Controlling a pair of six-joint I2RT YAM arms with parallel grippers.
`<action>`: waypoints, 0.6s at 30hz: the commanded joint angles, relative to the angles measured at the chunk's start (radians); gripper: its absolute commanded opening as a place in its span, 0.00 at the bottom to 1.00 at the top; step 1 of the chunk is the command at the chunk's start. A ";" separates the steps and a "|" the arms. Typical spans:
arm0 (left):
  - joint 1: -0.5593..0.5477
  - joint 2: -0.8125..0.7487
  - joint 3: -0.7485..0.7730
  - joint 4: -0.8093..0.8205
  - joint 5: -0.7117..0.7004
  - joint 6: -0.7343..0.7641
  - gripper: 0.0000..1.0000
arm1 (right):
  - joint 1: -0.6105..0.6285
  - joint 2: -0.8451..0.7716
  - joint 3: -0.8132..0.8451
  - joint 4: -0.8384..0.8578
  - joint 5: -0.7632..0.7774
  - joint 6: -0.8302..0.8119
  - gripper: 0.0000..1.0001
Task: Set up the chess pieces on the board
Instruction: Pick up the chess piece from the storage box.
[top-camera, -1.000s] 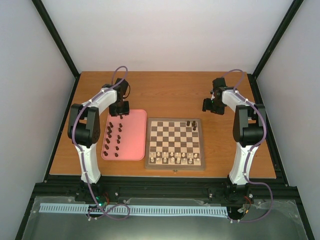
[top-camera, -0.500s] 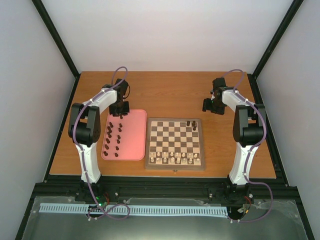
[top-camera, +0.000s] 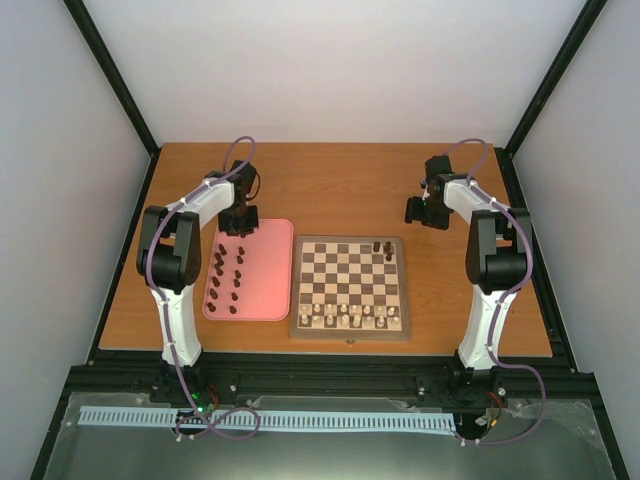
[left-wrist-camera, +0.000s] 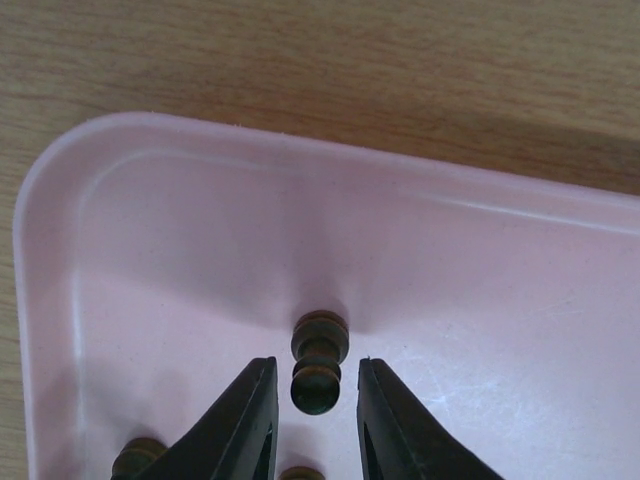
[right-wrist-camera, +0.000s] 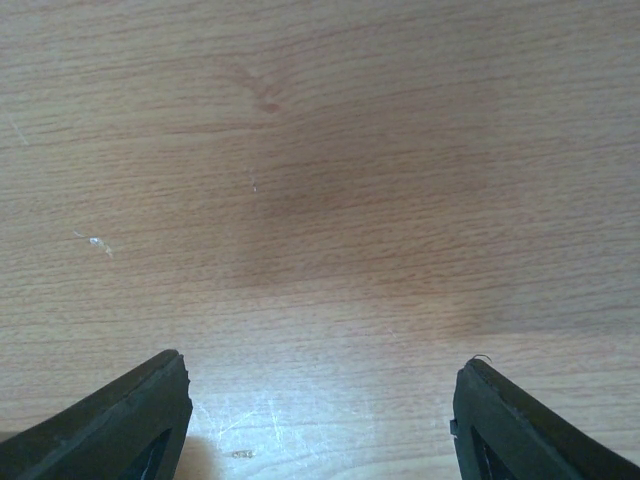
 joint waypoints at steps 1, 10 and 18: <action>0.011 0.001 -0.012 0.017 0.006 -0.002 0.25 | 0.007 0.013 0.020 -0.003 0.013 -0.011 0.72; 0.012 0.004 0.003 0.016 0.021 -0.001 0.21 | 0.007 0.014 0.022 -0.003 0.011 -0.011 0.72; 0.012 0.005 0.010 0.016 0.048 0.004 0.01 | 0.006 0.012 0.021 -0.003 0.015 -0.011 0.72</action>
